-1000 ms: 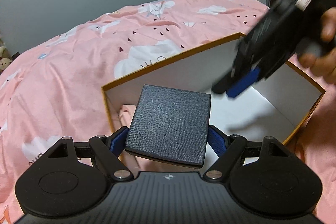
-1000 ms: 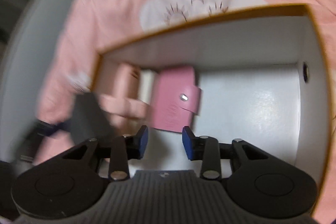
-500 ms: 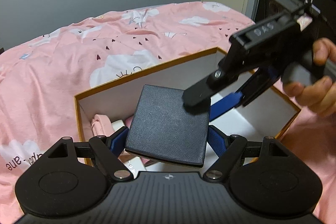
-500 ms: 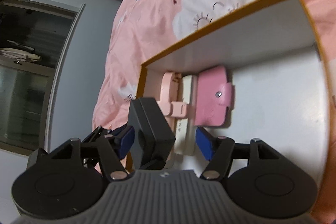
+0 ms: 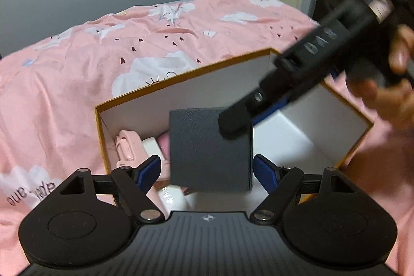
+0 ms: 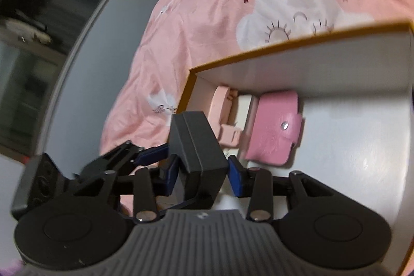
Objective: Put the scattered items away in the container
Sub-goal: 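Bring the black box to the right gripper, grasp it with the right, open the left, then lower the black box onto the wallet in the orange box and open the right gripper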
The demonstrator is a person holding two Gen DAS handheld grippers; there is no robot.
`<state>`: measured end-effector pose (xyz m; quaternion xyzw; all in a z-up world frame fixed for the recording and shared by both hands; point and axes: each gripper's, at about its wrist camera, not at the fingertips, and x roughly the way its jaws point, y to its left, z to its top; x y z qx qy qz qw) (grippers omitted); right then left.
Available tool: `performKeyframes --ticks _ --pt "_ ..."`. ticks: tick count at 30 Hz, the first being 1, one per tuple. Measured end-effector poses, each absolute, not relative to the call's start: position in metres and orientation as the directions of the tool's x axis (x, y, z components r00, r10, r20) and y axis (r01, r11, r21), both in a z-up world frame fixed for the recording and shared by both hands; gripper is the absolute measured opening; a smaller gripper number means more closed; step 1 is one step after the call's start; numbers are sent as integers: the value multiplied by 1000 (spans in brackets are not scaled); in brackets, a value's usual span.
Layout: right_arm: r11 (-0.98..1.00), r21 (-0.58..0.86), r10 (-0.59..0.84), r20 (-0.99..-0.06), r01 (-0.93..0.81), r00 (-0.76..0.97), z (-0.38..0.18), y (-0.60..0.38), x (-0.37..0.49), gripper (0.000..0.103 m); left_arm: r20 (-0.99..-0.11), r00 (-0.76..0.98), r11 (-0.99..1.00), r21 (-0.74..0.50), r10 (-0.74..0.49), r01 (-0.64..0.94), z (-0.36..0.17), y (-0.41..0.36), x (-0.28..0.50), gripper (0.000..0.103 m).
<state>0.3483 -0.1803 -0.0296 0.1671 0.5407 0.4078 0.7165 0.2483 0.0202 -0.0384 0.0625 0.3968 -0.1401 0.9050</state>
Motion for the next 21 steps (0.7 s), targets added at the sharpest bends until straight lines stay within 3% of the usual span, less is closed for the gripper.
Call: performKeyframes --ticks 7,11,16,21 --pt "720 440 609 -772 -536 184 -19 -158 354 37 -723 672 962 38 -161 272 -35 32 237 90" --pt "734 167 473 -821 -658 319 -13 -133 344 37 -711 692 973 46 -126 225 -30 44 234 87" --pt "536 -263 362 -787 -802 500 -20 -92 307 37 -694 709 975 45 -125 216 -25 57 228 87" --pt "296 -523 339 -725 -799 600 -40 -71 283 37 -691 714 980 39 -113 193 -23 70 222 86"
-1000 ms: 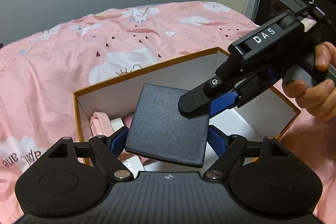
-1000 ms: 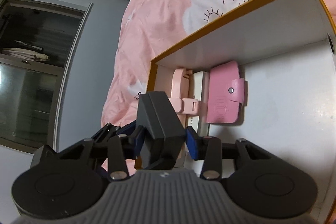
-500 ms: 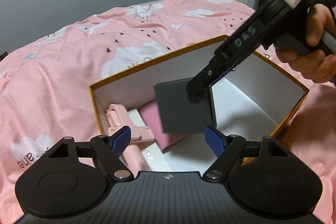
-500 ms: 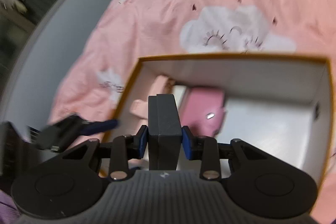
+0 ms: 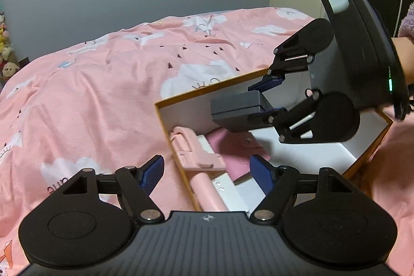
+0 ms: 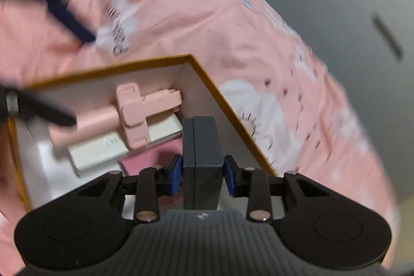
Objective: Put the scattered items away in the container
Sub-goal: 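Lower the black box onto the wallet in the orange box and open the right gripper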
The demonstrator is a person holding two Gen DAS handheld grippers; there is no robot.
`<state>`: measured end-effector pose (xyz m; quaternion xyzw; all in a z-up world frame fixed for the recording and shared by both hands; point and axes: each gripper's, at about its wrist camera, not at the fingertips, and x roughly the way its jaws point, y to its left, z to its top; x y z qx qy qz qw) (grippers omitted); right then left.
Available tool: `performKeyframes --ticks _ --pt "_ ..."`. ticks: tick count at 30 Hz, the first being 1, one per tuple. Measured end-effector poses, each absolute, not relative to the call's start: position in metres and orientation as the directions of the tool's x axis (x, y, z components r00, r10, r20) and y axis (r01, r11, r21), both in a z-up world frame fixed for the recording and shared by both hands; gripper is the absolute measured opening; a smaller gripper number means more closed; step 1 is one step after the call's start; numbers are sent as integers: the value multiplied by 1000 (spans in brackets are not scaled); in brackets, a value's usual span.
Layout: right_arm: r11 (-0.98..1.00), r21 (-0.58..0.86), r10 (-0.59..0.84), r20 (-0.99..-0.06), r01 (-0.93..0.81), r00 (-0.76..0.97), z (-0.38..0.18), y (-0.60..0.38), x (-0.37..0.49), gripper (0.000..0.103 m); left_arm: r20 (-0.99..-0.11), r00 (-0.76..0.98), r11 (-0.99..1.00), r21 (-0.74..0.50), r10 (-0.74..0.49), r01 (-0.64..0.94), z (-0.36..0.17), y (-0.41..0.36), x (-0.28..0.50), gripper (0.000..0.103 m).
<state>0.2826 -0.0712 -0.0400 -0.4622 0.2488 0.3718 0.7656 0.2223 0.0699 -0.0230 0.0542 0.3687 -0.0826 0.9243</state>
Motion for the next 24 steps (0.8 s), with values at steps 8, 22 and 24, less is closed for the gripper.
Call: performKeyframes --ticks 8,22,24 --pt "-28 -690 312 -693 -723 650 -72 -61 263 37 -701 706 987 25 -98 162 -25 76 221 82" --pt "-325 -756 356 -654 -568 667 -99 -74 235 36 -732 672 992 -34 -109 124 -23 82 216 82" --pt "-297 -755 344 -656 -585 672 -99 -75 236 37 -733 671 991 -41 -116 127 -24 81 215 82"
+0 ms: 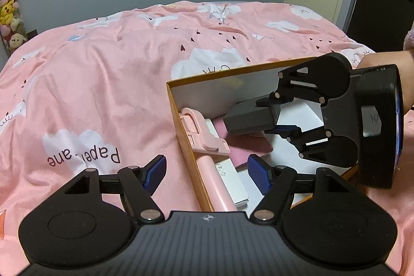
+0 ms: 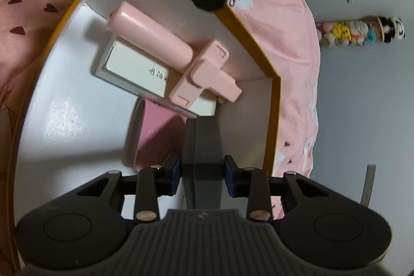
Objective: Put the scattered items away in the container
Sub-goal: 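Lower the black box onto the wallet in the orange box and open the right gripper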
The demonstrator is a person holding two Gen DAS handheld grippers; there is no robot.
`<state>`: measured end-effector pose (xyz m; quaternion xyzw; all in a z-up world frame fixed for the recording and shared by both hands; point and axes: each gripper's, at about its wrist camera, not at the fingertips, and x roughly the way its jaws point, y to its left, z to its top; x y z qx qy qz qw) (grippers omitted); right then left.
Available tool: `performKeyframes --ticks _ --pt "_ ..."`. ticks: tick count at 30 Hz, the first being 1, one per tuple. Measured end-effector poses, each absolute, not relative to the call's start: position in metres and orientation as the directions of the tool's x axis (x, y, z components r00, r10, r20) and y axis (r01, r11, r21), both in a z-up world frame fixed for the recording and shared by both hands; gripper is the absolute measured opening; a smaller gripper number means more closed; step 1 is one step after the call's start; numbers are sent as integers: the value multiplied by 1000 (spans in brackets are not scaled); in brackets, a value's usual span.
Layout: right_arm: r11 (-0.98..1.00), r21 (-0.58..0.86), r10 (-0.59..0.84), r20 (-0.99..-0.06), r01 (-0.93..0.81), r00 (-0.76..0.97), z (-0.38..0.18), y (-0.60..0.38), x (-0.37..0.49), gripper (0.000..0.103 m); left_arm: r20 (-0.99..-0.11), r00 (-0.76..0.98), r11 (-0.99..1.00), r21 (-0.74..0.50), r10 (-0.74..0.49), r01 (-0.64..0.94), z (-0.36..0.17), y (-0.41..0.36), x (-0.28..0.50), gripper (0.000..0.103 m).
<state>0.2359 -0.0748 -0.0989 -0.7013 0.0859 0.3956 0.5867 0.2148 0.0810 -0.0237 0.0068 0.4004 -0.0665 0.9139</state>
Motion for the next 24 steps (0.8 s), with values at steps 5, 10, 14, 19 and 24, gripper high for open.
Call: performKeyframes --ticks 5,10,14,19,24 --pt "-140 -701 300 -703 -699 645 -88 -74 245 60 -735 668 991 -42 -118 129 -25 81 213 82" --pt "80 -536 262 -802 -840 537 -72 -74 266 64 -739 663 992 -56 -119 116 -27 83 214 82" --pt "293 -352 262 -865 -889 429 -64 -78 290 64 -740 661 991 -54 -124 125 -28 82 213 82" --pt "474 -158 288 -902 -866 322 -64 -91 310 64 -741 660 991 -53 -123 124 -28 82 213 82" --pt "540 -122 300 -897 -833 325 -70 -92 323 41 -745 656 991 -52 -119 121 -30 82 213 82"
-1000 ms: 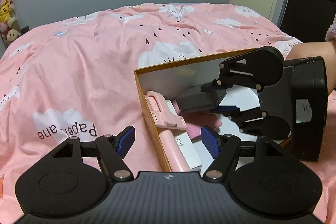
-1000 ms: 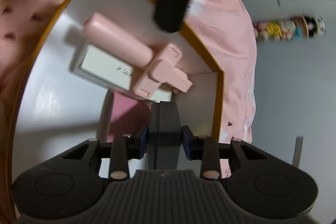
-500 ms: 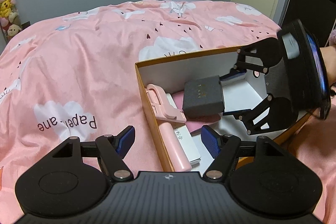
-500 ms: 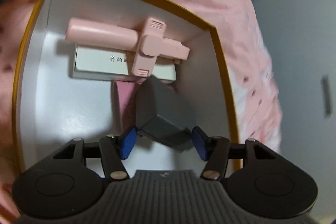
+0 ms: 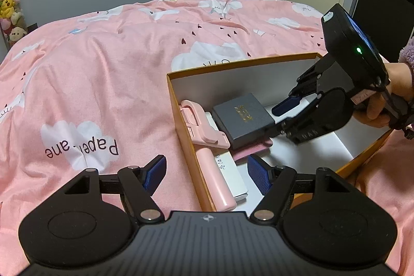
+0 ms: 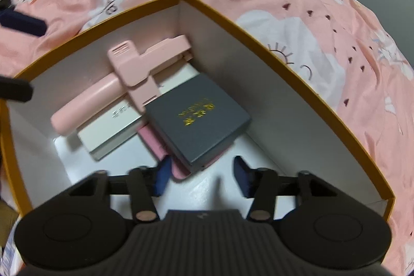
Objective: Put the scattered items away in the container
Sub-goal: 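Lower the black box onto the wallet in the orange box and open the right gripper, then withdraw the right gripper from the orange box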
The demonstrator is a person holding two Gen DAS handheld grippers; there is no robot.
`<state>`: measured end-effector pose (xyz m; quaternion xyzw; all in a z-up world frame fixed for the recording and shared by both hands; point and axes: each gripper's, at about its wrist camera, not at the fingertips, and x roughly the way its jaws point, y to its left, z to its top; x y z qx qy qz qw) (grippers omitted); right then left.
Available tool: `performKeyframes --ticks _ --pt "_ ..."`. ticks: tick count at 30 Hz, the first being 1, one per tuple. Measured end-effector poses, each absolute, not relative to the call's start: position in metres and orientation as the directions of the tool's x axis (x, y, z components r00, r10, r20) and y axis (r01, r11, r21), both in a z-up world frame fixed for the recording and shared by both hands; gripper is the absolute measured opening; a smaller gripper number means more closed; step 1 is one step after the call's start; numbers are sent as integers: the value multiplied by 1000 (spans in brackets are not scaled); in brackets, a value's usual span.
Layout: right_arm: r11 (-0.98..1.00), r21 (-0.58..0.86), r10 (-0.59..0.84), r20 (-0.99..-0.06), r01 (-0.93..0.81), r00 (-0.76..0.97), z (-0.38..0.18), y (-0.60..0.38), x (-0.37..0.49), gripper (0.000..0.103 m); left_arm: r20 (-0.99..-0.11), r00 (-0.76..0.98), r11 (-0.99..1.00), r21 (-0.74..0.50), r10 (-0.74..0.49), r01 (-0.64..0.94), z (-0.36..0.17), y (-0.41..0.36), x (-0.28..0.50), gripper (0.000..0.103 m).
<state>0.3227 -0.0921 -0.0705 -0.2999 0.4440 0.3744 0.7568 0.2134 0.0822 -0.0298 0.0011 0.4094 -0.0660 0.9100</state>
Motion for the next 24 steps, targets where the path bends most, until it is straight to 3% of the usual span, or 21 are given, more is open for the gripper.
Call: performKeyframes --ticks 5,14,24 --pt "603 -57 318 -897 -796 305 -75 -88 338 24 -748 652 991 -55 -122 123 -31 82 212 82" --pt "687 -3 311 -902 -727 298 -72 -91 347 25 -751 651 992 -50 -112 114 -31 82 212 81" --pt "828 -54 244 -862 -558 445 -44 -104 338 27 -749 659 992 14 -72 124 -5 76 205 77"
